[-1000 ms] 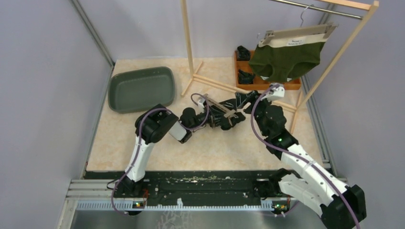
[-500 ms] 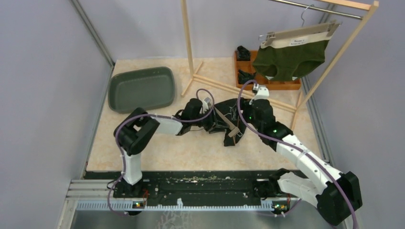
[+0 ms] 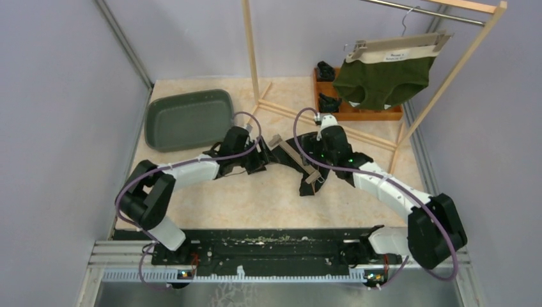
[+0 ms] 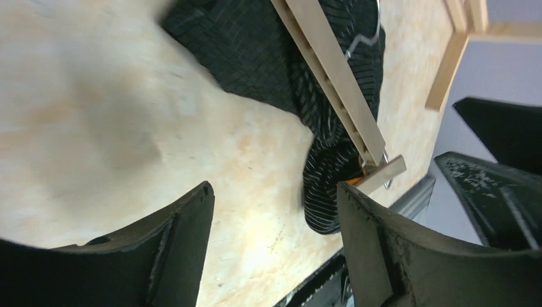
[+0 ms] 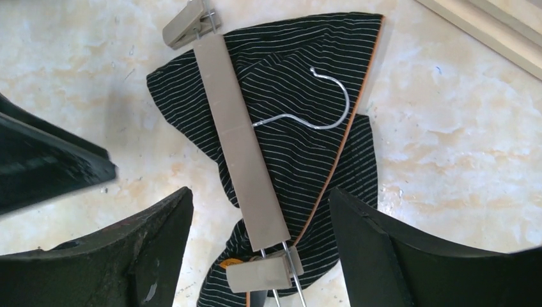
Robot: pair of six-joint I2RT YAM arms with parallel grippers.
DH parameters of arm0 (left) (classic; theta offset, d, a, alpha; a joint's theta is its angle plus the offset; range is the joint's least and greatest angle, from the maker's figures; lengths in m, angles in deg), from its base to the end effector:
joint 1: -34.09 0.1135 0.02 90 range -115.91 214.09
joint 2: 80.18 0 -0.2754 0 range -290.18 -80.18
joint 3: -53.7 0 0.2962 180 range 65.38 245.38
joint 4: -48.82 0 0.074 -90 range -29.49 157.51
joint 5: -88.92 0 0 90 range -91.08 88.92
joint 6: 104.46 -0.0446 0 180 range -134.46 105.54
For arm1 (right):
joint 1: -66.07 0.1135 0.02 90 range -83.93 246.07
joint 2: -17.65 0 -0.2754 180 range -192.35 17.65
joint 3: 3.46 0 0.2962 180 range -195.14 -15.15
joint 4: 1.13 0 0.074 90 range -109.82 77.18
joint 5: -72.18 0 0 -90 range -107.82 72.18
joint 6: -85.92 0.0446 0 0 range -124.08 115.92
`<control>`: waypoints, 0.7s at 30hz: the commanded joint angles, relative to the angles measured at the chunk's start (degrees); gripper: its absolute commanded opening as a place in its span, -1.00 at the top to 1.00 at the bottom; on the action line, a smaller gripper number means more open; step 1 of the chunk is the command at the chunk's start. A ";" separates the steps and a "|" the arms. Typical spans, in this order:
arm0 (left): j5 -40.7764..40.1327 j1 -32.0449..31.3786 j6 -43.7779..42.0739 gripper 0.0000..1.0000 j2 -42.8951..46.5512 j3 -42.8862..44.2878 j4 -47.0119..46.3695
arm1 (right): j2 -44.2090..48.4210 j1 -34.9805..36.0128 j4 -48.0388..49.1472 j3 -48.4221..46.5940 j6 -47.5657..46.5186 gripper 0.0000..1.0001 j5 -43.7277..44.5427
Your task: Clip the underwear to the hanger
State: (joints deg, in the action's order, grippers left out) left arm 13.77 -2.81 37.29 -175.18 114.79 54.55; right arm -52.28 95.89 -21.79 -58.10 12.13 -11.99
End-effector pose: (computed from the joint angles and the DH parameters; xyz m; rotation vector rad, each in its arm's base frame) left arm 0.2970 -0.2373 0.1479 -0.1699 2.4806 -1.0466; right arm 0.2686 0.1487 0.2246 -0.2053 2.2055 0.3378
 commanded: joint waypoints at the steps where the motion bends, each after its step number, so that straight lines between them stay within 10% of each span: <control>1: -5.47 3.52 -2.74 -0.53 7.14 -2.25 2.71 | -4.75 -0.20 3.38 -6.22 -5.44 -0.52 -3.82; 21: -7.04 7.12 -3.81 -0.57 12.40 -4.72 3.09 | -24.27 1.89 2.04 -16.46 -10.71 -0.26 -9.27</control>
State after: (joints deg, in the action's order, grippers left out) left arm 5.97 3.66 33.70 -163.11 110.51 58.22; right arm -75.58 96.98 -21.46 -71.46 2.91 -20.19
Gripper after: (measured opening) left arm 0.783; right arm 0.653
